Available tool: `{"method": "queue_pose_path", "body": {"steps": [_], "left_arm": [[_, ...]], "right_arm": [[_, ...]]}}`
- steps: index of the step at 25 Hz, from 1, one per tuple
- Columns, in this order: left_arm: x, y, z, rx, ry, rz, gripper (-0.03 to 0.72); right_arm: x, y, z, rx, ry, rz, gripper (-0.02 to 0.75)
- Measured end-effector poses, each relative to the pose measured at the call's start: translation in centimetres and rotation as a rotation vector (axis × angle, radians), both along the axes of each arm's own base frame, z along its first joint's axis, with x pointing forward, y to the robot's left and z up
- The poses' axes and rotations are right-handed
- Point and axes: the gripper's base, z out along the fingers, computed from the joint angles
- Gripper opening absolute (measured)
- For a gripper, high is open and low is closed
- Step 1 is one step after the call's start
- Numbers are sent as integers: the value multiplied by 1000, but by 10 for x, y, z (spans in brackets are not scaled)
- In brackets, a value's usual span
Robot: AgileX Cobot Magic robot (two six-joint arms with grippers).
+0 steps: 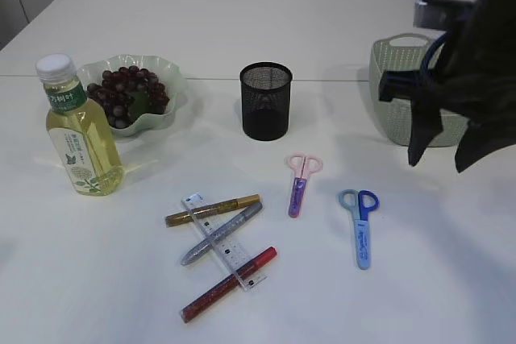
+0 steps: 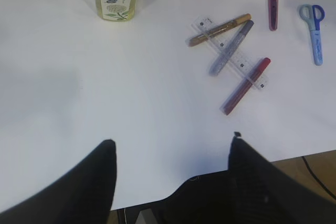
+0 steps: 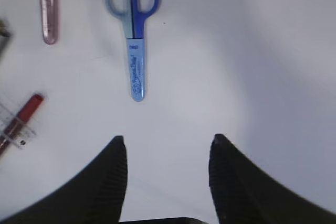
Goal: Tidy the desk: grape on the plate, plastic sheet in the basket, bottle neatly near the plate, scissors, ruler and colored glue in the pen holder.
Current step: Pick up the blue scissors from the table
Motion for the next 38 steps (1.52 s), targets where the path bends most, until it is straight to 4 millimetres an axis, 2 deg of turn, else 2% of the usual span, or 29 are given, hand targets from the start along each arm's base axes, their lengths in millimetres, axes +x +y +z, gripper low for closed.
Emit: {"method": "queue_pose_path", "body": {"steps": [4,11,25,29,38], "left_arm": [[0,0,0,0,0,0,487],[0,1,0,15,-3,4,472],[0,2,0,21,-3,6,459],[0,2,0,21,-3,6,459],[0,2,0,22,-4,6,458]], "right_arm": [[12,3,-23,-26,57,7,405],[31,13,-51,9,36,54,405],[45,27,-104,32,151,110,405],[49,34,-115,34,163,122,405],[68,44,-121,36,157,134,405]]}}
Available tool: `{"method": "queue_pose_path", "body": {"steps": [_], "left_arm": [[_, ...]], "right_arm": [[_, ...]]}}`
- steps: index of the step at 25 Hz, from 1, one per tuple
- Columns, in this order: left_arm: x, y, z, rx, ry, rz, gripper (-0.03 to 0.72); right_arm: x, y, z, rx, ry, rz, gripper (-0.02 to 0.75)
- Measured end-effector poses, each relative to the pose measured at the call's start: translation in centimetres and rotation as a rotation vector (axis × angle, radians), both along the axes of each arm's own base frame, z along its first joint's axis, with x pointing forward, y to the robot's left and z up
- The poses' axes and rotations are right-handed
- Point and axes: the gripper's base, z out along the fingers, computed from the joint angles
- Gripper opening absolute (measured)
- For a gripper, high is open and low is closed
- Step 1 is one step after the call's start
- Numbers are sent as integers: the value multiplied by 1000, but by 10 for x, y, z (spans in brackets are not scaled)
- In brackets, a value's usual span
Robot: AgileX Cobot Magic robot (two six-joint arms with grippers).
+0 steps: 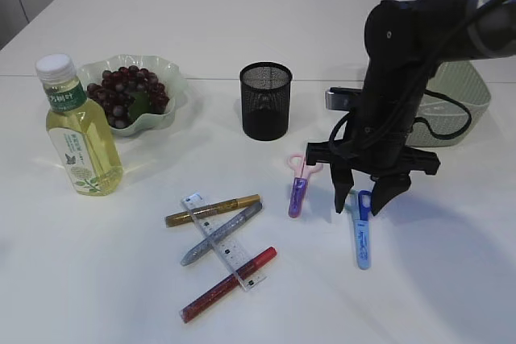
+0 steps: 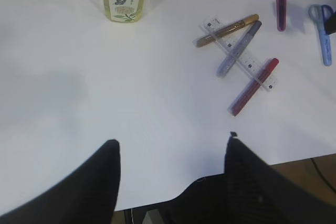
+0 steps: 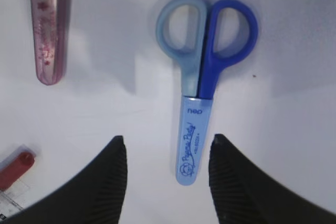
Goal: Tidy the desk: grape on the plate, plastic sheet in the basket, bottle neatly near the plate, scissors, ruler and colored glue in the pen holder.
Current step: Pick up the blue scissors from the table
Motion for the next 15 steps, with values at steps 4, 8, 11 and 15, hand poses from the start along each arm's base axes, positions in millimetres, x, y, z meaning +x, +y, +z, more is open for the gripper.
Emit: {"method": "queue_pose_path", "body": {"steps": [4,8,11,15], "left_arm": [[0,0,0,2,0,1,458],[0,0,0,2,0,1,458],[0,0,0,2,0,1,458],[0,0,0,2,0,1,458]], "right_arm": [[0,-3,0,-36,12,20,405],[0,-5,1,-59,19,30,405],[-1,-4,1,-55,23,26,405],[-1,-3,-6,-45,49,16,405]]}}
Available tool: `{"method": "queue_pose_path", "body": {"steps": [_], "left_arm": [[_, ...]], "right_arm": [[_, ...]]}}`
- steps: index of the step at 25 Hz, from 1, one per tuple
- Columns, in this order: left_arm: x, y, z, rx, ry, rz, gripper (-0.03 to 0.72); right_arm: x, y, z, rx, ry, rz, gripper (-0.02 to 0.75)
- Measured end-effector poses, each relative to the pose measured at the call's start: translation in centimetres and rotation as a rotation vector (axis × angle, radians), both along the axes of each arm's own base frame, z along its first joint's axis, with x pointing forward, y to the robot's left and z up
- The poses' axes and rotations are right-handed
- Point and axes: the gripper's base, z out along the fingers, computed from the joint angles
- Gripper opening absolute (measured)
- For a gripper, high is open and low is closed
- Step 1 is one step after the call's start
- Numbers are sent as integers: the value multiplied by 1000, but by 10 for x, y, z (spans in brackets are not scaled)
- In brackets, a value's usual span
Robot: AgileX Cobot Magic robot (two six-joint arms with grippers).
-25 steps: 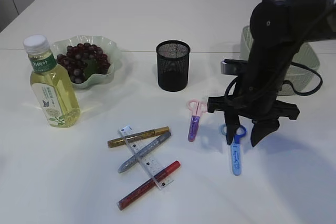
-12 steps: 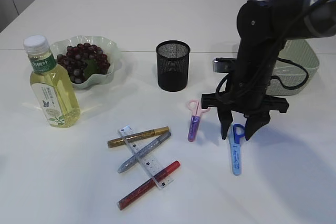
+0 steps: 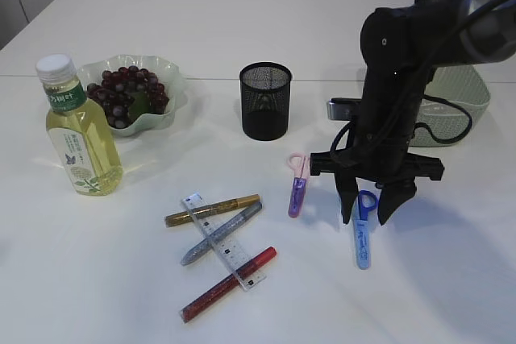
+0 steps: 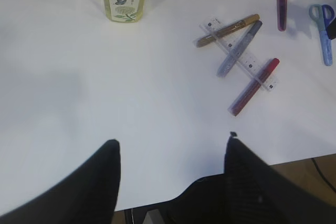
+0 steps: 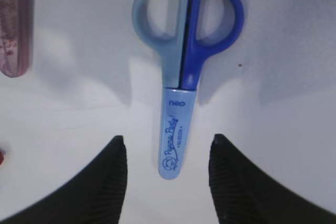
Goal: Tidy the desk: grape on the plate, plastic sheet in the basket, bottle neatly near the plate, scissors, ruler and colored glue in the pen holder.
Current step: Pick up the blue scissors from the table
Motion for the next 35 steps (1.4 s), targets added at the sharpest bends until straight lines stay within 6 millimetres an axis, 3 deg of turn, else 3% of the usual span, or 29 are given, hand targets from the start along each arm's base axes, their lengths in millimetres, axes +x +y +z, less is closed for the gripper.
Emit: {"method": "queue_pose_path", "body": {"steps": [6,35], "left_arm": [[0,0,0,0,0,-1,456],[0,0,0,1,0,-2,444]], "right_arm": [[0,2,-16,-2,56,-12,405],[5,-3,-26,-22,49,-59,405]]}}
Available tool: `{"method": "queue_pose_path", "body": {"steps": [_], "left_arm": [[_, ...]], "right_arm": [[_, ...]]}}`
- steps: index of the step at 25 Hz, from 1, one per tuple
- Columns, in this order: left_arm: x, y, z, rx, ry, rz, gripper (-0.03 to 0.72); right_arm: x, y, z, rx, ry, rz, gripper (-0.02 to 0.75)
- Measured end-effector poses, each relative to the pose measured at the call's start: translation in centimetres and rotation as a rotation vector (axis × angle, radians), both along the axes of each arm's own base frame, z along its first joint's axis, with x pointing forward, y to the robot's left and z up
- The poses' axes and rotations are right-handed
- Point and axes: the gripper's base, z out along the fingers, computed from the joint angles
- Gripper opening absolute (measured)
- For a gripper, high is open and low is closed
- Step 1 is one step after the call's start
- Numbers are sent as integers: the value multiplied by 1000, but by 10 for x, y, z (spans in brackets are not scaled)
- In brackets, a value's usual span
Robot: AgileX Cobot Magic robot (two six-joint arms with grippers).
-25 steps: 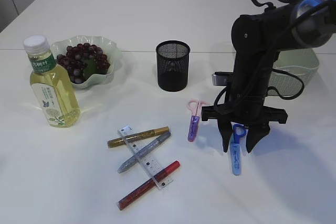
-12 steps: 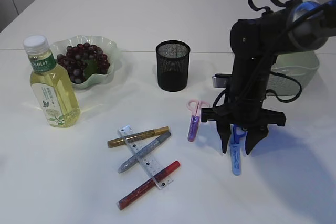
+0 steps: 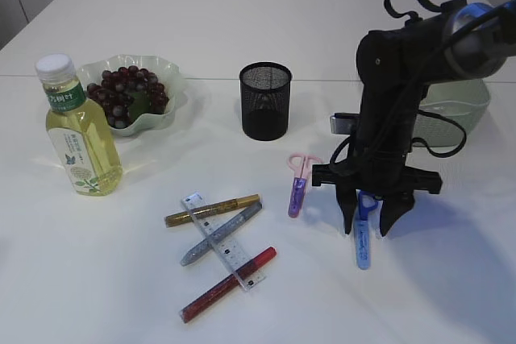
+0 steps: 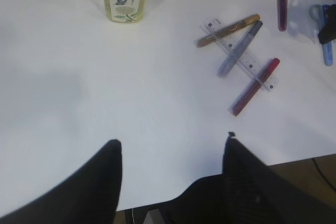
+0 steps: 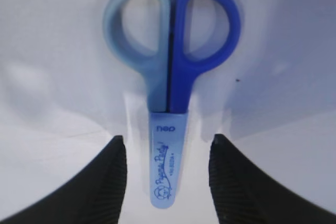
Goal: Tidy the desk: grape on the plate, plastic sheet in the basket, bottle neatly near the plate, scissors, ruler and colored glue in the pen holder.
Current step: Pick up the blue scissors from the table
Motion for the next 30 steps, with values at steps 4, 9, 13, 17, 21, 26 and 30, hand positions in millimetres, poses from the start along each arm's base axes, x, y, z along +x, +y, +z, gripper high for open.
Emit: {"method": "queue_pose_path", "body": {"steps": [4,9,13,17,21,26,30], "left_arm": [[0,0,0,2,0,1,443],[0,0,0,5,-1,1,443],[0,1,0,6,-1,2,443],[0,1,0,6,-1,2,443],[0,1,0,6,-1,2,443],[0,1,0,6,-1,2,443],[0,1,0,6,-1,2,443]], "right_arm": [[1,-1,0,0,-1,-6,405],[2,1,0,22,-15,-20,405],[2,1,0,25,-19,-22,405],[2,1,0,25,-19,-22,405],[2,1,0,25,-20,-22,405],[3,0,0,27,-24,-24,405],[3,0,0,27,-26,-24,405]]}}
